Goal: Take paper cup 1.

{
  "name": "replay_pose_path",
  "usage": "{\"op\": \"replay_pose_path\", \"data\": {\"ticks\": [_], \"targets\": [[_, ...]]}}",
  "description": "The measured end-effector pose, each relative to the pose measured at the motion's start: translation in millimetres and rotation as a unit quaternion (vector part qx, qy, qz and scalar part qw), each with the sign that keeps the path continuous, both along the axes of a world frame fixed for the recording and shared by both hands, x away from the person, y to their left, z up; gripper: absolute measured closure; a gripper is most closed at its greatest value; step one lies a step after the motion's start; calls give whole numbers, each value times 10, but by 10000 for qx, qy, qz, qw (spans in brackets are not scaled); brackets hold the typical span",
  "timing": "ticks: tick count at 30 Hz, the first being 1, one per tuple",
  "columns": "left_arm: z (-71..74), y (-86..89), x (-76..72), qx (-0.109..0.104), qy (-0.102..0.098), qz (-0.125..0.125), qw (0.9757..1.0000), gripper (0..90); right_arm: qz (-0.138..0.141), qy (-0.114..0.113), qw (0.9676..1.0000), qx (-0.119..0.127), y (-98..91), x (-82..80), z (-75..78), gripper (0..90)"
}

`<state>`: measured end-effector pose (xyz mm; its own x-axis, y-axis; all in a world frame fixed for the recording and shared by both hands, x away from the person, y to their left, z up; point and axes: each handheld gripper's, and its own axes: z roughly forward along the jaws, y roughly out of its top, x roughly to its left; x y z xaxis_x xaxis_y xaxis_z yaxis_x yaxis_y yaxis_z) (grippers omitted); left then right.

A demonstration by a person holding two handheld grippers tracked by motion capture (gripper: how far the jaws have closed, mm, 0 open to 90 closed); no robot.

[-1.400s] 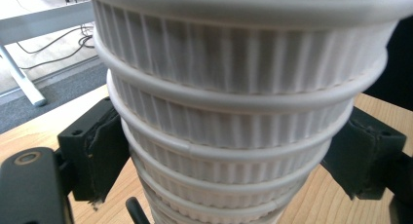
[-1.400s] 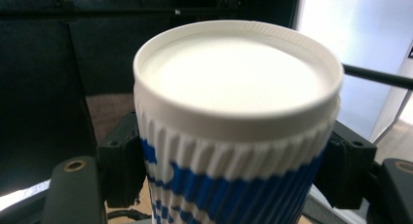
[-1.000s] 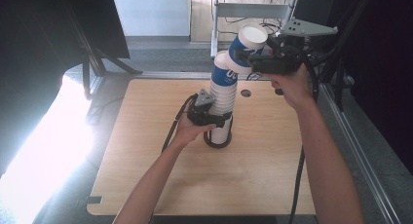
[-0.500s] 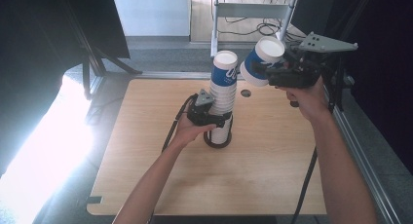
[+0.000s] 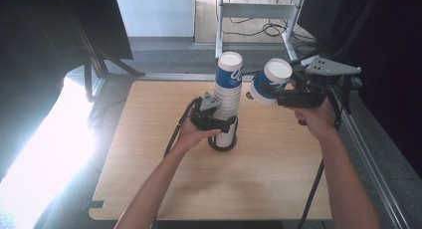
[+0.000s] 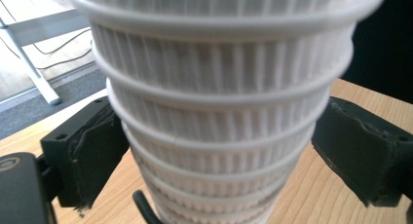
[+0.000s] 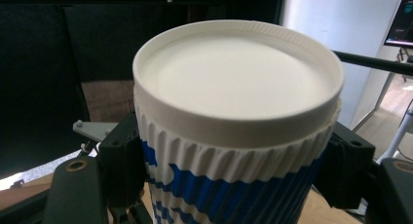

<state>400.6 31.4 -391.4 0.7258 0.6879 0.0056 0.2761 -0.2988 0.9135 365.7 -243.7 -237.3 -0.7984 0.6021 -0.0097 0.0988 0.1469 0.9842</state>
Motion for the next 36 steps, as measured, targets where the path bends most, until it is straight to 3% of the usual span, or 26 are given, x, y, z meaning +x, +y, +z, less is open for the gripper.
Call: {"op": "replay_pose_path", "data": {"ticks": [10,18,24,27,32,33,36], "targets": [[-56,155,-184,67,-73,83,9999,88,165,115,9998,15,54,-117,-308,257],[-158,328,-378,11,92,27,10000,127,187,222,9996,-74,122,-175,-626,256],[-253,570,-617,-167,138,65,9997,128,175,284,9993,-172,175,-271,-922,256],[-281,645,-715,-157,117,24,9998,131,209,354,9990,-188,205,-331,-1049,256],[-339,711,-852,-257,167,-44,9995,134,247,404,9987,-168,235,-410,-1206,255],[-388,719,-928,-337,213,-42,9992,136,283,463,9984,-162,257,-458,-1302,255],[-466,710,-1044,-299,259,-107,9992,136,294,559,9979,-140,292,-520,-1416,254]]}}
